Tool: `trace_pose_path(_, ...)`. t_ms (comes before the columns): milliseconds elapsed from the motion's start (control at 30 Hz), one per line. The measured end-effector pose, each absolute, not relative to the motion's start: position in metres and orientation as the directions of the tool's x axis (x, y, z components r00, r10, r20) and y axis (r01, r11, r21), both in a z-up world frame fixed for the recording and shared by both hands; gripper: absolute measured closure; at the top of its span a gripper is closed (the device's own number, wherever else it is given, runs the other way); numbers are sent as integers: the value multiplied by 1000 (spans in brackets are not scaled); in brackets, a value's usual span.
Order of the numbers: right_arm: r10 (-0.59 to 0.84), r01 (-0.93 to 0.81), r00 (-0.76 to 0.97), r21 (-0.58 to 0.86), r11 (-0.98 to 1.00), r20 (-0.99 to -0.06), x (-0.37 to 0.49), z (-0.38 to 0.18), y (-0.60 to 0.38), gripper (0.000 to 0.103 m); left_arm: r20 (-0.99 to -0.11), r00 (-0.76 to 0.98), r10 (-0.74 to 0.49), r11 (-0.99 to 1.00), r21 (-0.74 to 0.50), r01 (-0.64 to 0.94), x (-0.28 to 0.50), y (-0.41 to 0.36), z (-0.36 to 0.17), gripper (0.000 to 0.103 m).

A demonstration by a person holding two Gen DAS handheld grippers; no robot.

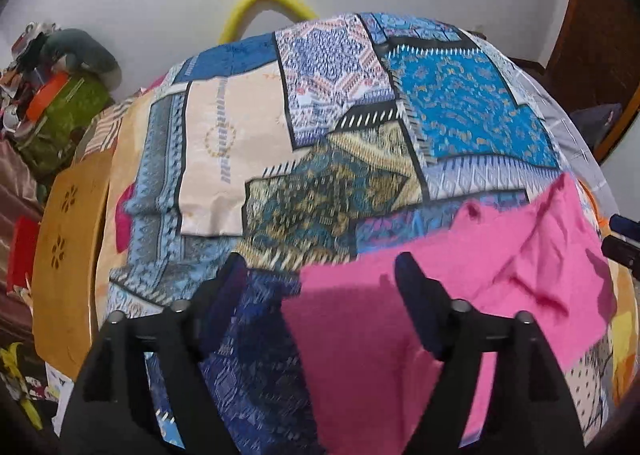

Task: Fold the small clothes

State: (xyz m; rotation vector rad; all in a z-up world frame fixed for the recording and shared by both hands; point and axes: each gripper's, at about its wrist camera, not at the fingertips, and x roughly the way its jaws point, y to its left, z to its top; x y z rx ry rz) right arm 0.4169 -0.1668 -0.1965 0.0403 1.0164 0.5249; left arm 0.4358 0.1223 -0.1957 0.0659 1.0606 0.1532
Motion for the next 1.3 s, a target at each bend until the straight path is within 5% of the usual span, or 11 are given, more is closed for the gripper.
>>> trace_pose_path(400,495,-337,308,394,855,-813,401,-230,-178,30,-938,346,-41,995,-70,-71,389,127,-242,18)
trace_pose_path(667,551,-357,278,448,820,-787,405,-238,-164,30,-910,366,-194,965,-244,-97,393,122,-249,18)
trace_pose_path(800,557,-359,278,453,816,-783,405,-243,-156,37,-903,378,-204,967,-247,-67,399,112,-248,19)
trace_pose_path(900,559,-367,289,449,814,-777,404,-242,-154,49,-895,394,-210,968,-246,-42,401,103,-246,33)
trace_pose_path(1067,562,-399,306,432,809,-769,401,-236,-149,75,-893,391,-222,967,-252,-26,409,90,-245,80)
trace_pose_path(1133,554,-411,318,414,812,-769,399,-232,-147,84,-892,387,-235,962,-270,-37,411,88,-244,83)
trace_pose_path(1300,551,-445,351,383,810,-757,391,-215,-144,88,-875,429,-224,962,-269,-46,404,90,-228,87)
